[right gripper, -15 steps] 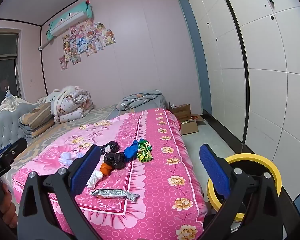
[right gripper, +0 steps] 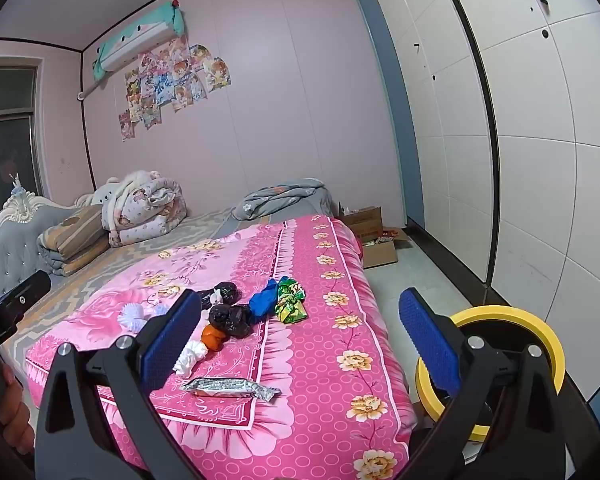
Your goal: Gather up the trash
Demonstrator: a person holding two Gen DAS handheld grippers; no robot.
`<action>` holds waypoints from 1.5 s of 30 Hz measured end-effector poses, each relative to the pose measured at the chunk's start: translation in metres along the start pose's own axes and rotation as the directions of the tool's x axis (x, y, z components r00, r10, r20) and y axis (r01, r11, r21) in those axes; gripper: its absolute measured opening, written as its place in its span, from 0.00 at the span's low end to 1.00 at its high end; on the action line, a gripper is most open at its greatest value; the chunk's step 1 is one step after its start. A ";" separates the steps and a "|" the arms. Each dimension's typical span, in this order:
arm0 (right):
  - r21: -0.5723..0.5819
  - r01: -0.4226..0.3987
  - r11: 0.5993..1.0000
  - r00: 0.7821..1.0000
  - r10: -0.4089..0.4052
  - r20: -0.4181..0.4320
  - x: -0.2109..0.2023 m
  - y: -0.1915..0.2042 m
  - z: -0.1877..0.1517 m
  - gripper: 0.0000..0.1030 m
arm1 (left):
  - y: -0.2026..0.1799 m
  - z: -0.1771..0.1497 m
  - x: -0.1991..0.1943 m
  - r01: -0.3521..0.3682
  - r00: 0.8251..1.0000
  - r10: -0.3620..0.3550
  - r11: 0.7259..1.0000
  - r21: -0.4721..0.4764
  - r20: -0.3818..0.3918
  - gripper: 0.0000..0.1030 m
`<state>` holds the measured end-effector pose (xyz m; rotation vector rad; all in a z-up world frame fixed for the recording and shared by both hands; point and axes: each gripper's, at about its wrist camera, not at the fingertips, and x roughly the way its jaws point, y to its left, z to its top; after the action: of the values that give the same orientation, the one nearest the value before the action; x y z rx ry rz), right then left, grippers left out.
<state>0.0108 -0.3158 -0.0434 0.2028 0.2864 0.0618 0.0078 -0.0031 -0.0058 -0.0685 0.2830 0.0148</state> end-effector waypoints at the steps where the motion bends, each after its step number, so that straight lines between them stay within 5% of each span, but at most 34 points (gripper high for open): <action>1: 0.001 0.000 1.000 1.000 0.000 -0.001 0.000 0.000 0.000 0.92 | 0.000 0.000 0.000 0.000 1.000 0.000 1.000 -0.002 0.001 0.92; 45: 0.010 -0.001 1.000 1.000 0.001 -0.017 0.007 0.001 -0.009 0.92 | 0.008 0.000 -0.005 0.004 1.000 -0.004 1.000 -0.015 0.007 0.92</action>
<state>0.0150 -0.3125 -0.0533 0.2122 0.3041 0.0630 0.0022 0.0046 -0.0051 -0.0837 0.2763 0.0134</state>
